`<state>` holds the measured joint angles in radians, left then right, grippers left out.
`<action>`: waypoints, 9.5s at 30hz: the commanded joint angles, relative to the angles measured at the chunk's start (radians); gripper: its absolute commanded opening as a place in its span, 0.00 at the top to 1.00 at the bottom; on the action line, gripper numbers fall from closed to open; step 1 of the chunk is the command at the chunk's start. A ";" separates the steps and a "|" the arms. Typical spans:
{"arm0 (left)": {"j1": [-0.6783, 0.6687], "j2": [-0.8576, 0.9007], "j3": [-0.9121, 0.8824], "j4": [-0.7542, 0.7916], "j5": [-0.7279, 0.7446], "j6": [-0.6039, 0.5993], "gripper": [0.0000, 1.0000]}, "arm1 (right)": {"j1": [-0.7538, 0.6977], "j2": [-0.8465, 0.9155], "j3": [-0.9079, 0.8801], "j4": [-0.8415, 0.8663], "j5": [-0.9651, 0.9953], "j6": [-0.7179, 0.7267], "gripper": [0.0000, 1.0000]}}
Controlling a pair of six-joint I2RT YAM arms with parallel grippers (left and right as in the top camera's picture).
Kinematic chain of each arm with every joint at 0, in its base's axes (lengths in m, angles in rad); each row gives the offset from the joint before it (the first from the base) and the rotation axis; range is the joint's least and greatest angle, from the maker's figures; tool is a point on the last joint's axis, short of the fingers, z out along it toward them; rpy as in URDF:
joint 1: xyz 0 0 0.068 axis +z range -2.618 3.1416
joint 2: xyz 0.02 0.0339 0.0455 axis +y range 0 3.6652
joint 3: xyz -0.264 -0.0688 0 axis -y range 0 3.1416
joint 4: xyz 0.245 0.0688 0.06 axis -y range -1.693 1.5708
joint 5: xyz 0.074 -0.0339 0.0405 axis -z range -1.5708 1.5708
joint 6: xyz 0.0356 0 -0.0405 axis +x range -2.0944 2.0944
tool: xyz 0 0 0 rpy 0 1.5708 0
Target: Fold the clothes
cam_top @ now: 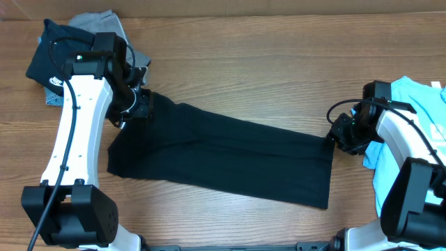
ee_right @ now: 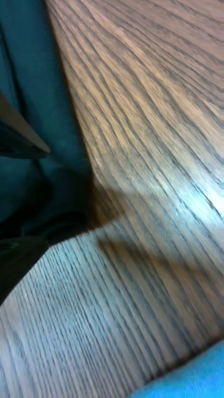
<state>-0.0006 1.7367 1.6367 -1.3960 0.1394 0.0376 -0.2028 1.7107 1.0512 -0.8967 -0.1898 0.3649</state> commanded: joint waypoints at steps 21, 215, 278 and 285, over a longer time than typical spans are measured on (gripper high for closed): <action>-0.007 0.003 -0.005 0.006 0.019 0.023 0.55 | 0.036 0.008 -0.055 0.073 -0.032 -0.031 0.92; -0.094 0.000 -0.206 0.280 -0.013 0.007 0.89 | 0.319 -0.251 0.004 -0.100 -0.019 0.094 0.96; -0.094 0.000 -0.193 0.244 -0.016 0.011 0.78 | 0.694 -0.090 0.031 0.275 -0.126 0.370 0.67; -0.094 0.000 -0.193 0.252 -0.016 0.011 0.75 | 0.563 -0.077 0.019 0.073 -0.109 0.232 0.46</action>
<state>-0.0975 1.7374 1.4235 -1.1477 0.1261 0.0330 0.3801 1.6299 1.0542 -0.8051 -0.3016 0.6865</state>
